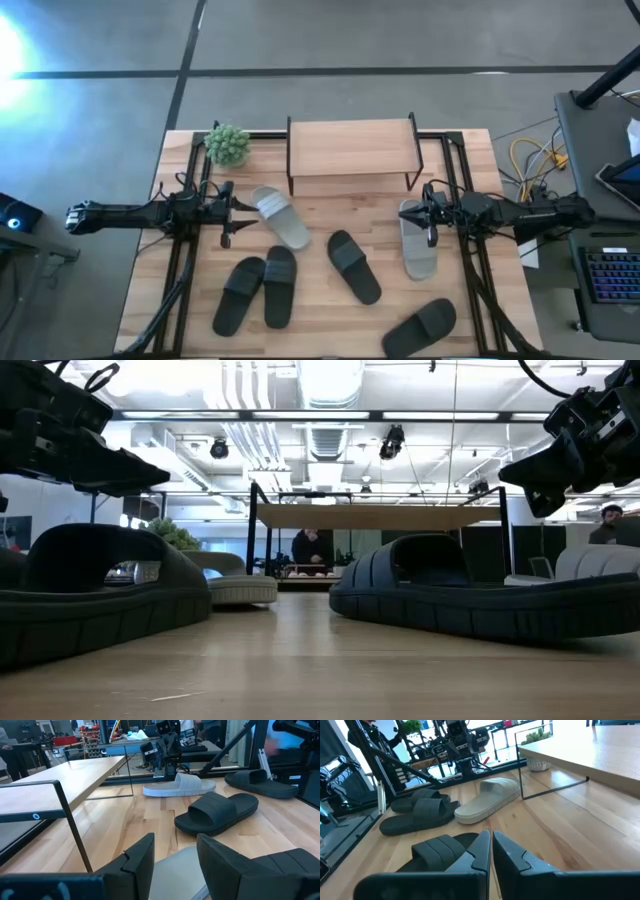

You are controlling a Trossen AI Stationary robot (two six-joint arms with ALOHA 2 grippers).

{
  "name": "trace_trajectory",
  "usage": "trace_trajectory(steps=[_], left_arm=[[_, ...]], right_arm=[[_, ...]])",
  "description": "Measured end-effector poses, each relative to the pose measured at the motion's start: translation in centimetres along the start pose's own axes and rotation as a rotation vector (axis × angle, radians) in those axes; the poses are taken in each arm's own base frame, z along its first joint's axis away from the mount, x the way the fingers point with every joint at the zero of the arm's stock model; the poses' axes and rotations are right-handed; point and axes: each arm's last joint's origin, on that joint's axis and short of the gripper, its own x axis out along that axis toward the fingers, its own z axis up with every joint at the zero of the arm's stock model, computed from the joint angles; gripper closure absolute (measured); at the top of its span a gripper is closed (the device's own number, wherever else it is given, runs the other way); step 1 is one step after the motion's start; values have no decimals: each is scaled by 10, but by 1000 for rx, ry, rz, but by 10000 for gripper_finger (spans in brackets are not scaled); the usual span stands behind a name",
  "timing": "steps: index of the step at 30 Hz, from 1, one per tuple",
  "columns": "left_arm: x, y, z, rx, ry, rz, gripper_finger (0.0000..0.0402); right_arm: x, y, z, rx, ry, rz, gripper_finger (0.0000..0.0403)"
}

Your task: Pick and place slides into the shelf

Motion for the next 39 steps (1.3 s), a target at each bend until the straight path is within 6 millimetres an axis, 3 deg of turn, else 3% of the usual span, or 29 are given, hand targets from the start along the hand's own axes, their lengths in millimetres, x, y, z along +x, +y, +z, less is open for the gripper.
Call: trace_trajectory(steps=[26,29,33,34,36,39], left_arm=[[0,0,0,0,0,-1,268],[0,0,0,0,1,0,268],[0,0,0,0,0,2,268],[0,0,0,0,0,1,268],[0,0,0,2,1,1,268],[0,1,0,71,8,52,268]], right_arm=[[0,0,1,5,-5,1,390],[0,0,1,143,-6,3,390],[0,2,3,650,-14,52,390],[0,1,5,705,-40,30,390],[0,1,9,761,-102,21,390],[-5,10,33,661,-272,253,390]])
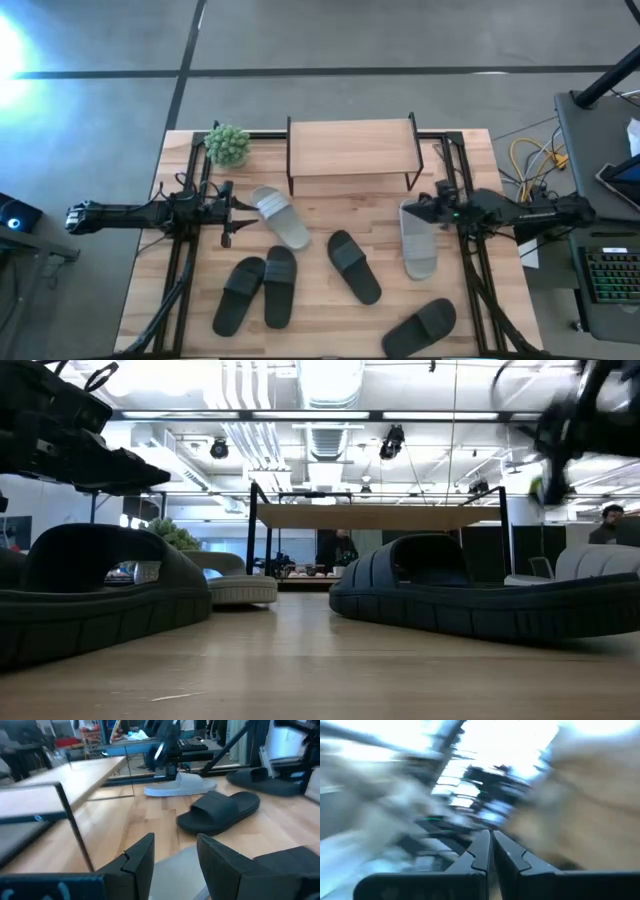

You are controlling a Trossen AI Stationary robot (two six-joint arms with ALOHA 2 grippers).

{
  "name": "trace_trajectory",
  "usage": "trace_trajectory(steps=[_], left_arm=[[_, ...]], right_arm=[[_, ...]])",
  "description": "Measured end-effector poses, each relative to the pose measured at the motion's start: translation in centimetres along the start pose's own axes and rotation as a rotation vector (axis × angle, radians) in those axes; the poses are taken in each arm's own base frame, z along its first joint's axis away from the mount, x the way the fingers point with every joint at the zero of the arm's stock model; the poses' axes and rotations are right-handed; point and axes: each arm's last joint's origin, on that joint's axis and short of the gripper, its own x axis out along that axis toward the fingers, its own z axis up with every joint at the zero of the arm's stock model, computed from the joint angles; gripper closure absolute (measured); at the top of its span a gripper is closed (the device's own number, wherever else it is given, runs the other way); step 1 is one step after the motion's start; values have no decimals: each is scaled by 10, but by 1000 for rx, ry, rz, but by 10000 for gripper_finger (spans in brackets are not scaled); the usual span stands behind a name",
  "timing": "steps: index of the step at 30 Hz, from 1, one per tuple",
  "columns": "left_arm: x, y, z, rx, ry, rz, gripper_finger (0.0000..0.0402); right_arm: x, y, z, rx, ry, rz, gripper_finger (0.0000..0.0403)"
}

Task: Pick and place slides into the shelf
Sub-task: Put the black slide under the shelf

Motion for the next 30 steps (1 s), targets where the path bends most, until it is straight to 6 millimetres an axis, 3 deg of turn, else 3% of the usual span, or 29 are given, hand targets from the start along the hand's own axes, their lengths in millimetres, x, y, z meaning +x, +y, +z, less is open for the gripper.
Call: trace_trajectory(steps=[4,8,16,19,23,25,27,30], left_arm=[[0,4,0,86,20,136,268],[-1,6,0,99,29,197,268],[-1,7,2,250,31,235,268],[-2,9,15,-24,-128,236,268],[-6,14,29,-774,-386,230,268],[-7,15,30,-1026,-449,224,268],[-7,15,30,-1140,-467,206,268],[-7,15,30,-1172,-472,201,268]], right_arm=[[-1,23,18,-34,-182,241,390],[8,32,24,2,-154,226,390],[71,69,41,-117,83,53,390],[96,75,46,-164,140,-67,390],[121,80,52,-180,225,-237,390],[131,82,55,-178,276,-311,390],[143,87,58,-165,303,-347,390],[159,95,62,-164,354,-372,390]])
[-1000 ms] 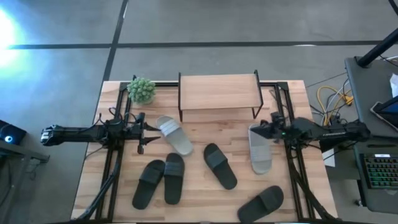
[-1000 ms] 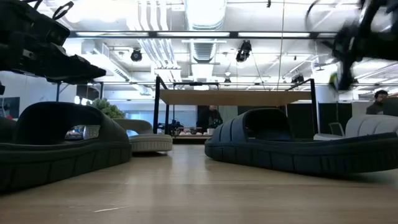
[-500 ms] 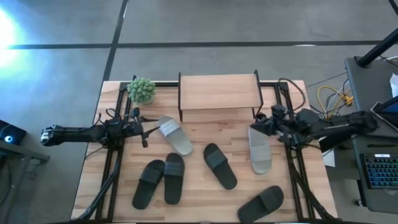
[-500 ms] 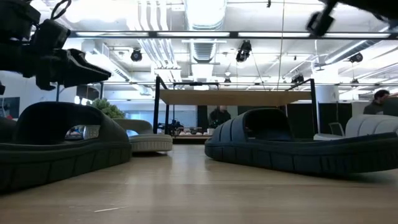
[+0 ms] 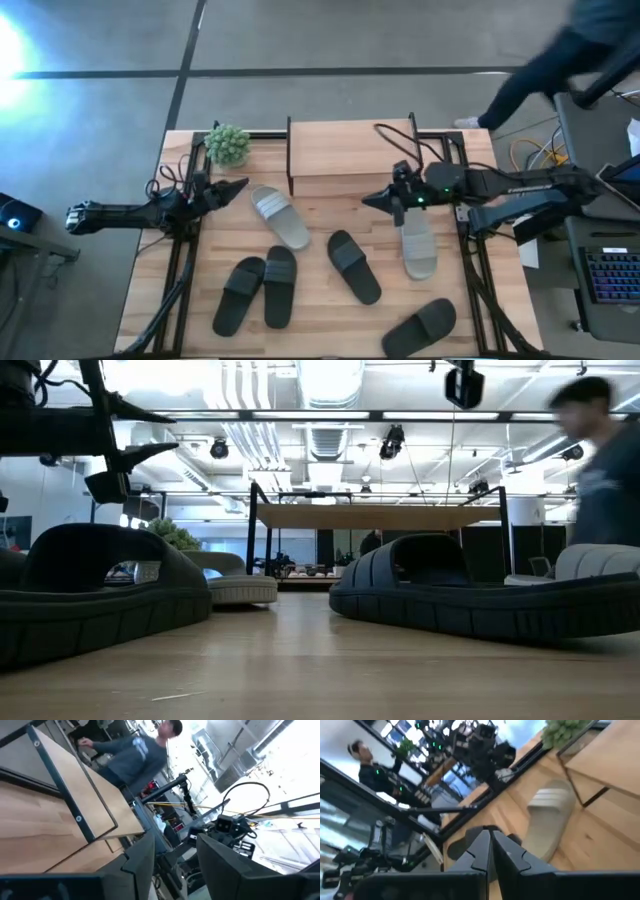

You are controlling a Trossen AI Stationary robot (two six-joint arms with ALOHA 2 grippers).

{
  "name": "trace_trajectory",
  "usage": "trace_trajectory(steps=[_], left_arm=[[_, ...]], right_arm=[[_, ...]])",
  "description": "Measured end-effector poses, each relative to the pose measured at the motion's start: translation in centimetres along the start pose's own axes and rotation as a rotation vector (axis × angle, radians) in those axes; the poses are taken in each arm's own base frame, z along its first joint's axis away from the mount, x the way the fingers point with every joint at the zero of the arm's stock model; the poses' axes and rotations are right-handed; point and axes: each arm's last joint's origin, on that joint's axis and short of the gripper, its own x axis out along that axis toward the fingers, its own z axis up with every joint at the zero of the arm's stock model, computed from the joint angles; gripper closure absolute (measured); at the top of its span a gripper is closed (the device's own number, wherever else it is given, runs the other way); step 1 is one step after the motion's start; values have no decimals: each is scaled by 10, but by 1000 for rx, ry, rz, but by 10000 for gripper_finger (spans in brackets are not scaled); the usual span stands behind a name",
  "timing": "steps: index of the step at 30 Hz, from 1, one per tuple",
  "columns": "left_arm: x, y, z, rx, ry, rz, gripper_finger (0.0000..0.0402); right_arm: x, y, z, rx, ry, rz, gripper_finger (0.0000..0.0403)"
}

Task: Pick and place slides into the shelf
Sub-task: Put the black slide under the shelf

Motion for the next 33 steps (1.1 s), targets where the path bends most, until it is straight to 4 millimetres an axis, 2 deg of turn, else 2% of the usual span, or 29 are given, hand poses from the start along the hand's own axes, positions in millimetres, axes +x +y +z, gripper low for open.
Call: trace_trajectory(steps=[5,10,16,19,22,25,29,33], left_arm=[[-1,-2,-2,-57,78,-59,268],[-1,-3,-4,-56,154,-107,268],[-1,-4,-4,-27,158,-113,268],[-1,-3,-5,-21,161,-110,268],[-1,-3,-5,-19,173,-113,268],[-1,-3,-6,-16,190,-124,268],[-1,-4,-6,7,205,-138,268],[-1,-3,-6,39,206,-139,268]], right_arm=[[15,18,17,-76,132,3,390],[37,21,18,-121,325,-104,390],[74,40,33,-140,378,-2,390],[86,51,44,-146,371,10,382],[86,64,51,-159,407,-8,354],[81,70,48,-185,517,-89,312],[72,76,35,-281,644,-234,264],[69,88,12,-481,665,-376,243]])
